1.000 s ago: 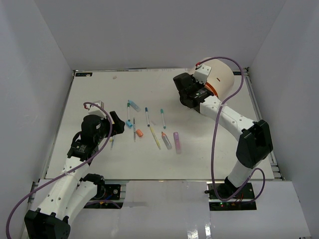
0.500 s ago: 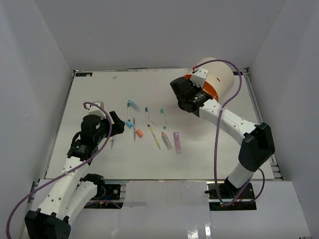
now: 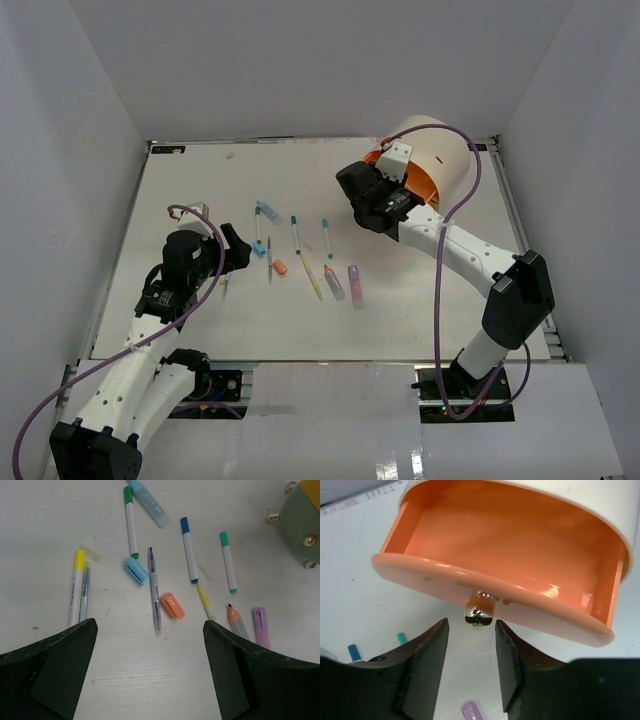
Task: Sort the stationery into containers
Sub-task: Pick up the pen from the center of the board.
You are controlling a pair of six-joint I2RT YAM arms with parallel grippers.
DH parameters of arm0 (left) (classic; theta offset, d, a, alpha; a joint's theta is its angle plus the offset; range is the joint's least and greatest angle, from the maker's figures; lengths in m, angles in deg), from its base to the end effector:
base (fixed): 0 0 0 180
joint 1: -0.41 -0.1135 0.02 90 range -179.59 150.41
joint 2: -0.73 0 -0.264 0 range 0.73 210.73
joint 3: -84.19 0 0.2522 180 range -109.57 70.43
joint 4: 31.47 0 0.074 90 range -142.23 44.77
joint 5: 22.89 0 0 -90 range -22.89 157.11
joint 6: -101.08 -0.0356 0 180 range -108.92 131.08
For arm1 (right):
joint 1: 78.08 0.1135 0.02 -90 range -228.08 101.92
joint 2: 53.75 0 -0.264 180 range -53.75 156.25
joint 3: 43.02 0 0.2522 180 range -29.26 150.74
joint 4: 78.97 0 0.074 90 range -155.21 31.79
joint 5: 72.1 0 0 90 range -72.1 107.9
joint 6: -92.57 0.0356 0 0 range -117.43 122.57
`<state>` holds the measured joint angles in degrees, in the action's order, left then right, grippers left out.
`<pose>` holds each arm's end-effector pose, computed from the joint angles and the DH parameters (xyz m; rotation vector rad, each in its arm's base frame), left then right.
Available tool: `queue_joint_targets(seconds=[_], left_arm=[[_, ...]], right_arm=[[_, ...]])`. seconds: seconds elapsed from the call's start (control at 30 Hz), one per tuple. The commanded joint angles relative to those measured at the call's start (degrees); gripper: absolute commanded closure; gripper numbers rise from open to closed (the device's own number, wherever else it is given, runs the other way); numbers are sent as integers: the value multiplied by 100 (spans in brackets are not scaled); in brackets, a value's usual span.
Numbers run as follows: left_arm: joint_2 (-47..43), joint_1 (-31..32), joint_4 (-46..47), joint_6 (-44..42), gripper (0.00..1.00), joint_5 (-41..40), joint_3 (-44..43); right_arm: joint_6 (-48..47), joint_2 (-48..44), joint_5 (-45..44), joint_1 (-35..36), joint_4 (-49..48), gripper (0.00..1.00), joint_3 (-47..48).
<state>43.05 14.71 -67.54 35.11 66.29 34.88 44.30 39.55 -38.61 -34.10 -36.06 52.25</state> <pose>0.1657 -0.0417 0.2687 -0.1871 2.0938 -0.3916 0.2782 0.2272 0.3244 0.4259 1.8968 -0.1578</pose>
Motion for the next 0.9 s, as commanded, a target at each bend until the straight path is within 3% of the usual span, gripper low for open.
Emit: queue_joint_targets(seconds=[0.0, 0.17, 0.27, 0.37, 0.5, 0.73, 0.87], left_arm=[[-14, -33, 7, 5, 2, 73, 13], [4, -51, -2, 14, 2, 73, 13], [4, -51, -2, 5, 2, 64, 22], [21, -51, 7, -4, 2, 73, 13], [4, -59, -11, -12, 2, 47, 13], [30, -77, -2, -4, 2, 38, 4], [39, -86, -19, -21, 2, 29, 13]], right_arm=[[98, -320, -18, 110, -40, 50, -48], [-332, -602, 157, 251, -199, 32, -127], [-832, -786, 351, 435, -382, 29, -144], [-1658, -962, 789, 646, -787, 28, -294], [-2396, -1016, 2072, 699, -972, 30, -408], [-2934, -366, 2707, 673, -928, 32, -303], [-2847, 135, 3259, 375, -955, 41, -242]])
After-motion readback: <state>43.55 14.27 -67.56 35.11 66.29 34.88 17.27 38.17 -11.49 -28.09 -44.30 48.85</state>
